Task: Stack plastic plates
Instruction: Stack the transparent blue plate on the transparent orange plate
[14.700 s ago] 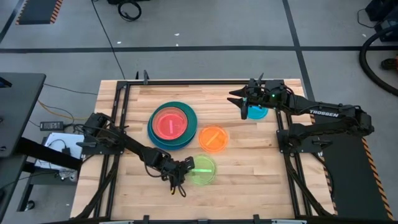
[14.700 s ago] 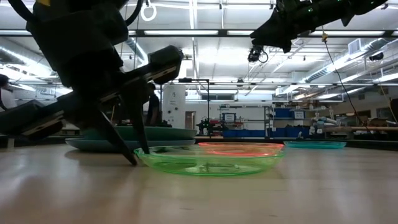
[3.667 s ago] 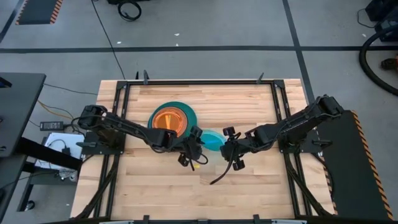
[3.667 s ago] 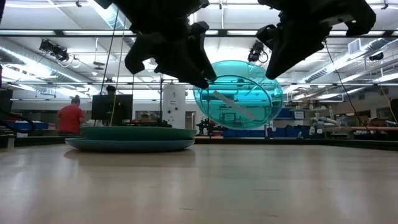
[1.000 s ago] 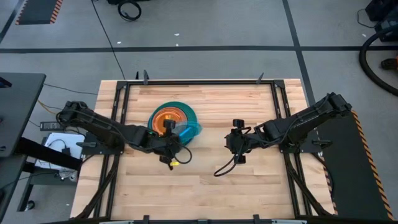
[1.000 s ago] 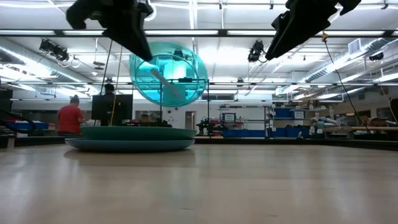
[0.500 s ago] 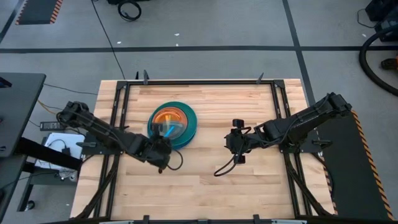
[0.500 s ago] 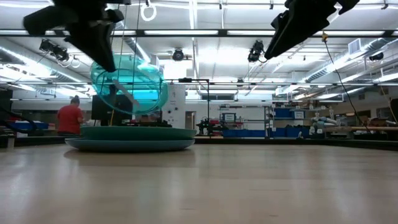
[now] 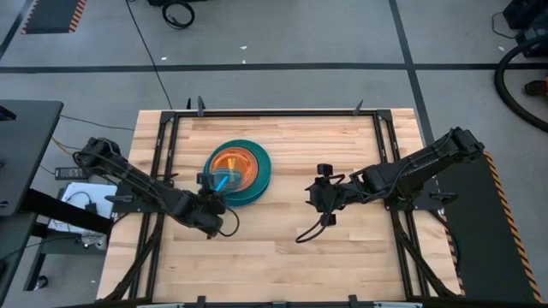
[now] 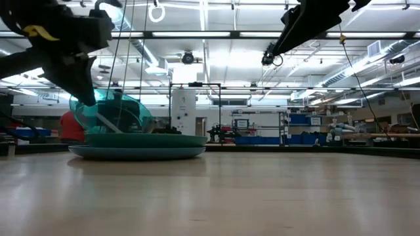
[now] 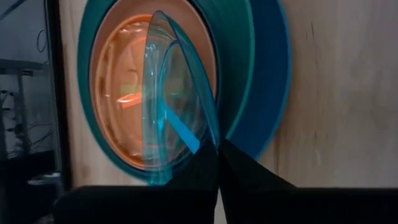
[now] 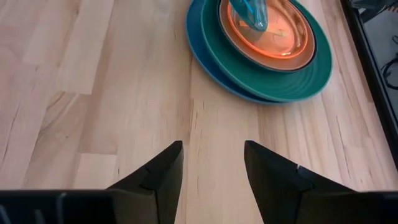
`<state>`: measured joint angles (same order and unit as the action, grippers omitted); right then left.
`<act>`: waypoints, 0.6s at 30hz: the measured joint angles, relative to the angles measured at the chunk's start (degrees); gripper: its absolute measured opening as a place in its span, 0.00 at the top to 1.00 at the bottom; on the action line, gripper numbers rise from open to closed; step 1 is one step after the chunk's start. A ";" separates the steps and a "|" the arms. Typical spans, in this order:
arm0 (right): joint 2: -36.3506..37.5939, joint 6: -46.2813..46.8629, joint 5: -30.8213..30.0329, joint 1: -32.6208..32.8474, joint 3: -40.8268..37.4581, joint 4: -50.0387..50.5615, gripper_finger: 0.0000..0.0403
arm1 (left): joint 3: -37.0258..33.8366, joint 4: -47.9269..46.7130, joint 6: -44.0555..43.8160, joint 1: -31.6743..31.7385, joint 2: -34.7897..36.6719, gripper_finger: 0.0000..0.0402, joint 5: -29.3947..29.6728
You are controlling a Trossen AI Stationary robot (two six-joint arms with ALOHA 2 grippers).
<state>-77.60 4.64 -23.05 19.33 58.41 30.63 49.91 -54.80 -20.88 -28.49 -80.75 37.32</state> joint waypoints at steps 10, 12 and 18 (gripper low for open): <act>0.00 -1.12 0.14 -0.83 -0.02 -0.76 0.55 | -6.82 9.22 2.11 0.65 7.83 0.97 5.15; 0.00 -1.59 0.18 -1.26 -0.02 -1.34 0.55 | -6.84 10.50 6.57 0.63 7.67 0.97 6.73; -0.02 -2.18 0.59 -2.35 -0.04 -1.70 0.55 | -6.84 13.82 21.54 1.71 5.80 0.97 7.09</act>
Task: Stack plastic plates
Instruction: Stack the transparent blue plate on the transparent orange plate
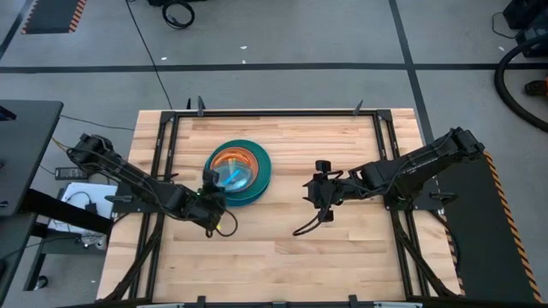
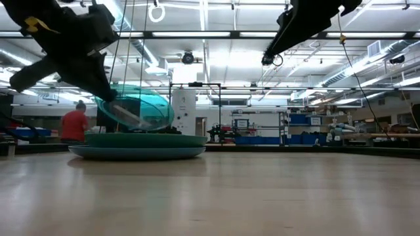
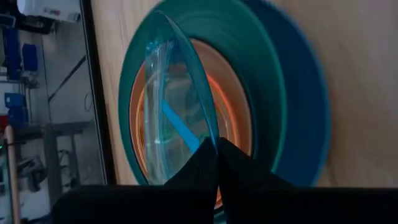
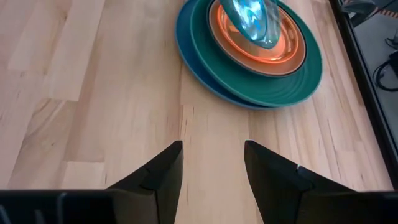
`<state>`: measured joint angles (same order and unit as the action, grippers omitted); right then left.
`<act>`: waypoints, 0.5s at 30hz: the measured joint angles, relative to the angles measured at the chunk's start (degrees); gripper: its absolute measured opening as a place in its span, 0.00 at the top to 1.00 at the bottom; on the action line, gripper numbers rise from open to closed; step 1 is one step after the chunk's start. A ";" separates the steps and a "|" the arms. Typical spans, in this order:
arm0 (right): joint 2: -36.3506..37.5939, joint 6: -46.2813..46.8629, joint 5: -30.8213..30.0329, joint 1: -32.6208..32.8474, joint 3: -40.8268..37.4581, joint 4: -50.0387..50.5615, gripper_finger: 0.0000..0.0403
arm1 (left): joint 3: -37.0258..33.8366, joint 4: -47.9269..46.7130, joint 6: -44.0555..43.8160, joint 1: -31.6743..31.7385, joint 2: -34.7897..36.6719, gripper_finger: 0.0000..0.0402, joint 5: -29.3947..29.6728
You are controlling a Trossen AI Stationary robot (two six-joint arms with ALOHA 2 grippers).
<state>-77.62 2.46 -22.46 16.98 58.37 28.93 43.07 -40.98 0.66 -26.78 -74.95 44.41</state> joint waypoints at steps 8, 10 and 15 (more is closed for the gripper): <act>-0.09 0.41 -0.11 -0.31 -3.32 -6.91 0.55 | 0.00 -0.64 5.54 2.40 -3.45 0.97 2.26; -0.09 1.18 -0.31 -0.31 -4.85 -9.79 0.55 | 0.00 -1.38 6.04 2.88 -4.36 0.97 3.26; -0.09 3.14 -1.95 -0.22 -9.95 -21.60 0.55 | -0.68 -1.83 6.02 5.14 -6.48 0.97 3.62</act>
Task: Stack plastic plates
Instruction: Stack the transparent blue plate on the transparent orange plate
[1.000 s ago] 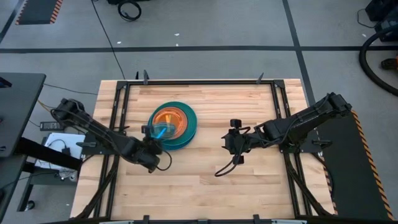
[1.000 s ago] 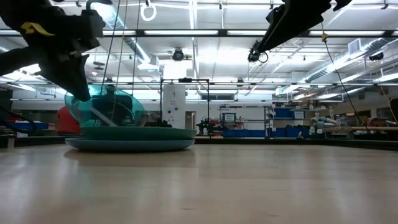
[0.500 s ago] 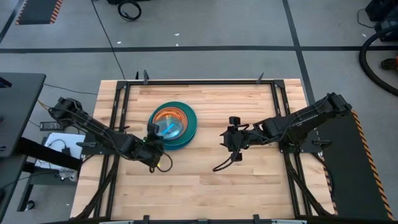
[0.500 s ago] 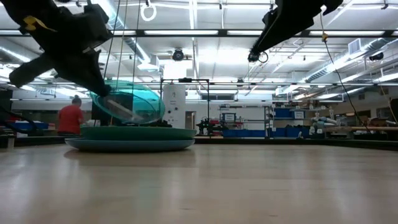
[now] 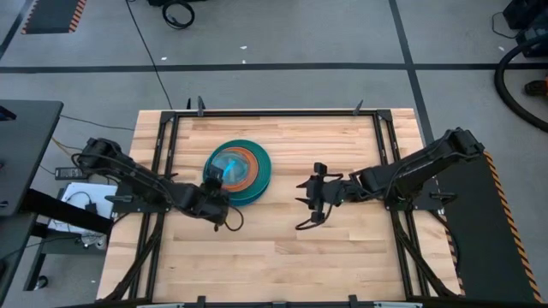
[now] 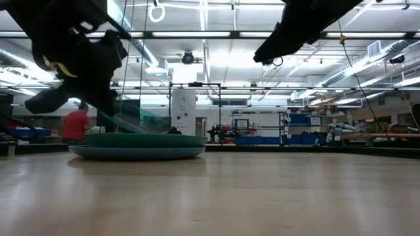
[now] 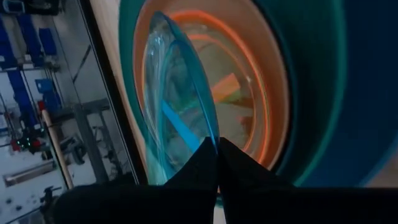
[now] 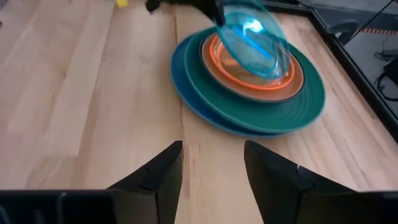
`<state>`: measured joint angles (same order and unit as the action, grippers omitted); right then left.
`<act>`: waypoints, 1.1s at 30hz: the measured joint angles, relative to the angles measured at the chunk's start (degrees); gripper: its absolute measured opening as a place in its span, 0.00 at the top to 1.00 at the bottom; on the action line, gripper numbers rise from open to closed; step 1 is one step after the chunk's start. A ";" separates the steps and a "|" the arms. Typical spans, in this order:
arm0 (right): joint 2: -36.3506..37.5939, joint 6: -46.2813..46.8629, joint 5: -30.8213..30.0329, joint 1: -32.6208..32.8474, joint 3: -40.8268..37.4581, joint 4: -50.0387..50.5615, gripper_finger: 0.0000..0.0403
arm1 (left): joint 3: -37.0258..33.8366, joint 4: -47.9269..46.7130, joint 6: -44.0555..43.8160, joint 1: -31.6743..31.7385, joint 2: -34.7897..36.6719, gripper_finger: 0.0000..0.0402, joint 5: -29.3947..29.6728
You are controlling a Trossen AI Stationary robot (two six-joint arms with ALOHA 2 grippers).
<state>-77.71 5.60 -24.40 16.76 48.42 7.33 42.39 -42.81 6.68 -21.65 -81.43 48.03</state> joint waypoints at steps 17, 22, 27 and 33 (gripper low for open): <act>0.00 1.98 -0.03 0.02 -7.29 -9.19 0.55 | -1.55 5.54 -6.52 2.62 -0.39 0.73 -0.30; 0.00 1.87 -0.02 0.02 -7.52 -9.26 0.55 | -1.55 9.76 -9.93 2.57 -0.30 0.60 -1.93; 0.00 1.51 -0.02 0.02 -7.52 -9.46 0.55 | -1.51 11.25 -10.60 3.58 -0.28 0.56 -3.97; 0.00 0.54 -0.02 0.02 -7.52 -10.44 0.55 | -1.48 16.06 -9.09 7.46 -0.26 0.57 -7.72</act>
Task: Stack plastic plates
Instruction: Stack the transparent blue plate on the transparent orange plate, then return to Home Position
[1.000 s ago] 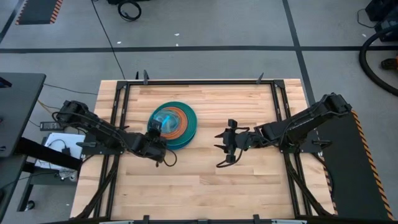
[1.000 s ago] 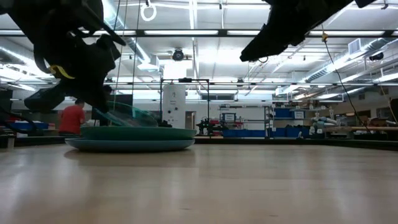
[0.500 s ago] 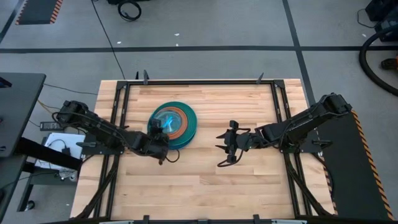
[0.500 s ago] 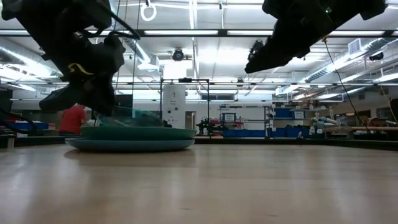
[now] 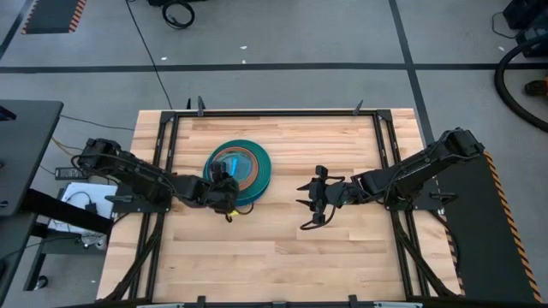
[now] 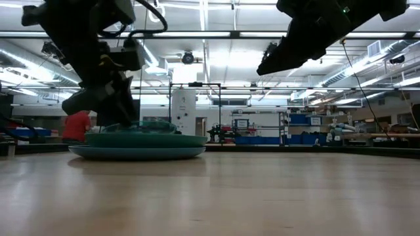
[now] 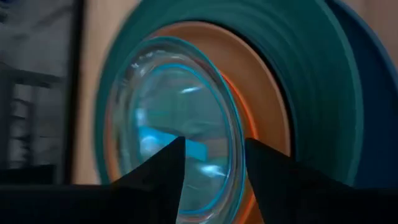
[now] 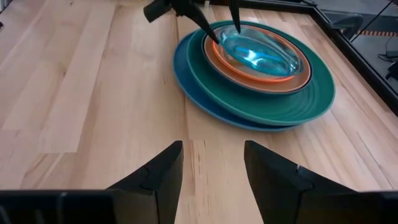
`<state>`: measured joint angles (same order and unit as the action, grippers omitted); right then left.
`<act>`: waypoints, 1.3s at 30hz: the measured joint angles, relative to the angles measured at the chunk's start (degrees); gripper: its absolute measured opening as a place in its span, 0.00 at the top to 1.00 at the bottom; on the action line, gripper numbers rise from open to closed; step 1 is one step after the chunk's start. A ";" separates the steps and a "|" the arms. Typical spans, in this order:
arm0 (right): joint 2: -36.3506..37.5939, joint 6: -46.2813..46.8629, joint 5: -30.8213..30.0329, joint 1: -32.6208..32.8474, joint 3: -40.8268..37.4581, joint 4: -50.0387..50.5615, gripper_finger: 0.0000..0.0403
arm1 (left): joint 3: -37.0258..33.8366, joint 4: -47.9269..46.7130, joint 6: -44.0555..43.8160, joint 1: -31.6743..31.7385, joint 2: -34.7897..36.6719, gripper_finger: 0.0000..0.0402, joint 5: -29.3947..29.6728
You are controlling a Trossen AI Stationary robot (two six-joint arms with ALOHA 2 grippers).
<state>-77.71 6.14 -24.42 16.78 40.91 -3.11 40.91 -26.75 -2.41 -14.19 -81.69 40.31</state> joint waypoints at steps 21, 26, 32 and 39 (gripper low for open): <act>0.02 -0.33 0.05 -0.04 0.00 0.32 0.55 | 9.32 -4.92 3.83 10.30 1.98 0.57 -13.80; 0.02 -0.12 0.86 0.00 0.00 0.62 0.55 | 7.20 -5.60 1.78 16.91 1.89 0.57 -21.39; 0.04 0.30 1.49 0.00 0.00 0.59 0.55 | 3.90 -5.12 1.93 22.38 1.86 0.57 -25.49; 0.04 0.28 1.48 0.00 0.02 0.80 0.55 | 2.47 -2.21 1.99 23.78 1.84 0.57 -26.15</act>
<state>-77.67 6.41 -22.94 16.78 40.93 -2.31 43.38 -28.96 -0.42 9.58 -79.85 14.15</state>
